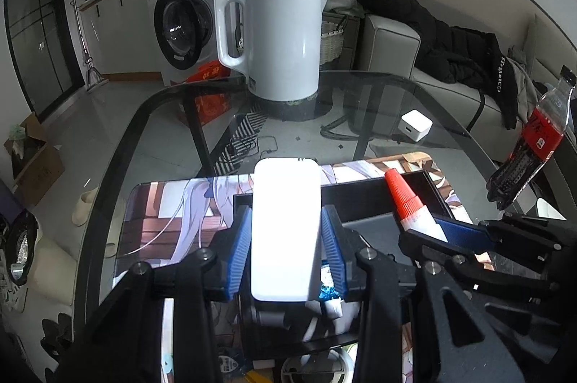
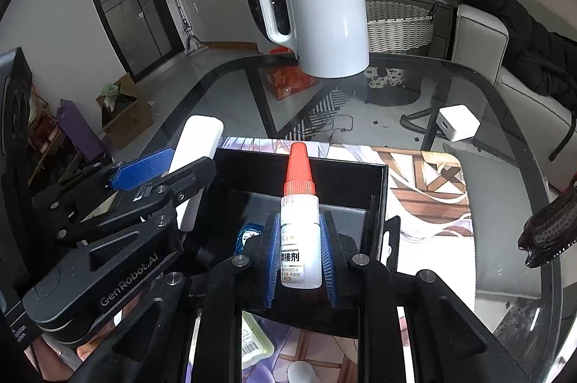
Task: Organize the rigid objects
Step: 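Lower both held items into the black box and open both tools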
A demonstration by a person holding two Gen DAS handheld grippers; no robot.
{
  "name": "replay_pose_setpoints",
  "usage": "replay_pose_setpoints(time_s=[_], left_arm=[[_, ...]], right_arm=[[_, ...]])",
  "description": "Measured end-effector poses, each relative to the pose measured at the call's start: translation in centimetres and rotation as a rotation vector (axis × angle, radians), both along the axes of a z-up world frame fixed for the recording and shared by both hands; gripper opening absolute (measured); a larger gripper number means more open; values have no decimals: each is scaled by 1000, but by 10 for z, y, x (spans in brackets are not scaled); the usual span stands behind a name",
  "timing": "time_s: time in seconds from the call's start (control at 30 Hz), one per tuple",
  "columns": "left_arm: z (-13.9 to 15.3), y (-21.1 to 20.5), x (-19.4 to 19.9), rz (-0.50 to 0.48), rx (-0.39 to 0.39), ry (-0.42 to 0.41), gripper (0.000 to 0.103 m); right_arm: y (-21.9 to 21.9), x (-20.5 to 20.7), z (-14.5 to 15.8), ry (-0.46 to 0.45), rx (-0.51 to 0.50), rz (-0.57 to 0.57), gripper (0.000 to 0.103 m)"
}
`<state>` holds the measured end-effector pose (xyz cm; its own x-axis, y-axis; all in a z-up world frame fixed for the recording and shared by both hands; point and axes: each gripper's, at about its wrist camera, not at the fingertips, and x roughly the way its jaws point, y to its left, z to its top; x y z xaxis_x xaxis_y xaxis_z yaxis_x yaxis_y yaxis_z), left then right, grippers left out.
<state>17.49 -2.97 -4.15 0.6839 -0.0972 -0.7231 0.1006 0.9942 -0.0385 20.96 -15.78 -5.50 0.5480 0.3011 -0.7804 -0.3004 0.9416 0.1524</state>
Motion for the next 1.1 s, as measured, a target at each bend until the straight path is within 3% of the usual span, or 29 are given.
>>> replay_pose_setpoints(time_s=[0.37, 0.57, 1.1], left_arm=[[-19, -3, 6, -18, 36, 122, 38], [-22, -9, 4, -53, 70, 133, 38], [-23, -6, 5, -64, 32, 145, 39]], right_arm=[[6, 4, -16, 80, -34, 11, 21], [5, 7, -24, 114, -42, 0, 21], [5, 6, -24, 123, -46, 3, 21]])
